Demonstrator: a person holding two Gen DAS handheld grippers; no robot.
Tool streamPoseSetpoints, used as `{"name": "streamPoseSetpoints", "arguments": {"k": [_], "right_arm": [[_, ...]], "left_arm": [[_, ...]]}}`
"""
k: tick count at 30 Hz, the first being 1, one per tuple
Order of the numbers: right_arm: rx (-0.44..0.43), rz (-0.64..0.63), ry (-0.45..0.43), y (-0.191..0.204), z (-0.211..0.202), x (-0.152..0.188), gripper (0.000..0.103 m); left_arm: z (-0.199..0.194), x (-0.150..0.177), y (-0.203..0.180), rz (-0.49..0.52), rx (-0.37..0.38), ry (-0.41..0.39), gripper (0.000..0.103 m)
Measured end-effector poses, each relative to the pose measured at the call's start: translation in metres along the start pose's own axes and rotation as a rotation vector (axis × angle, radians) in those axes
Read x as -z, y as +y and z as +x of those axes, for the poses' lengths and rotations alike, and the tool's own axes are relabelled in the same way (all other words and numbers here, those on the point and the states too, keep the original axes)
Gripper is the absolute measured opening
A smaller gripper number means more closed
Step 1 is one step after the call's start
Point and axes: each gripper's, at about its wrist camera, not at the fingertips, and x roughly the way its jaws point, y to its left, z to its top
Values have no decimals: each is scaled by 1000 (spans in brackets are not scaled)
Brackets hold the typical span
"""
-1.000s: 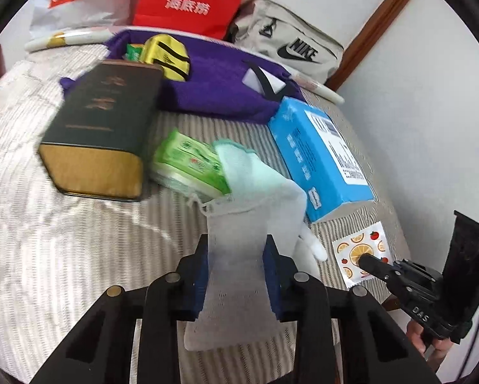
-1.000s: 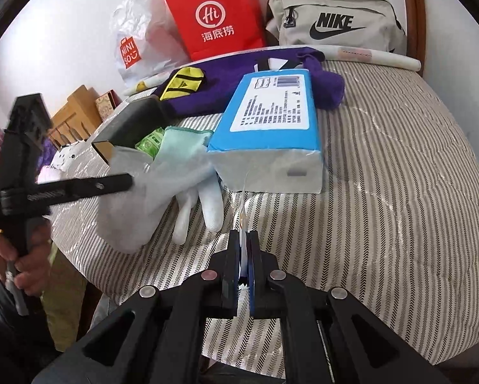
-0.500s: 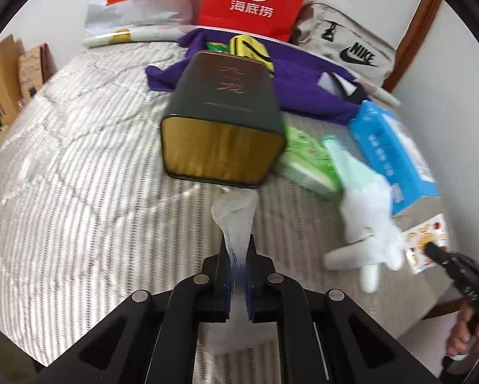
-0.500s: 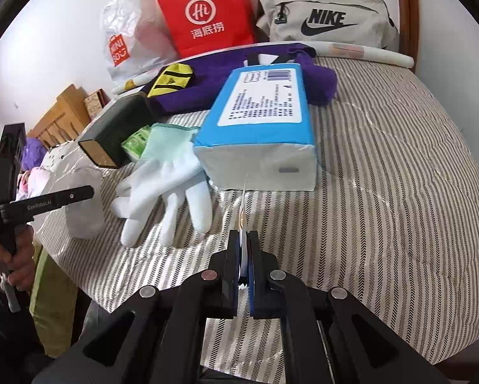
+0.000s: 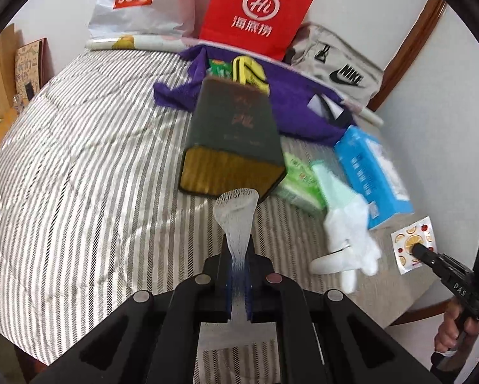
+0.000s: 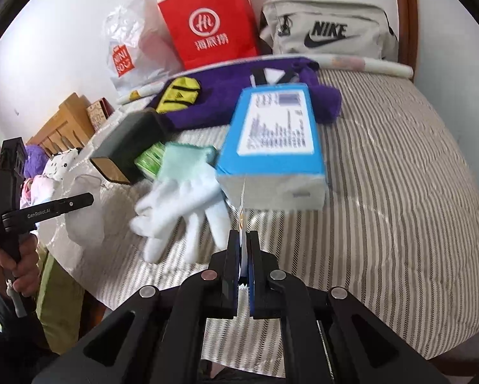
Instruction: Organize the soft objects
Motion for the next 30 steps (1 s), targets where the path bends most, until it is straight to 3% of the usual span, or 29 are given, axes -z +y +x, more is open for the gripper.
{"name": "streamPoseSetpoints", "arguments": {"k": [13, 30], "right_arm": [[-47, -43, -74, 14, -25, -41, 4], [-77, -115, -121, 23, -8, -119, 4]], "left_arm": [[-37, -32, -14, 42, -21, -89, 6], [-40, -98, -38, 92, -75, -147, 6]]}}
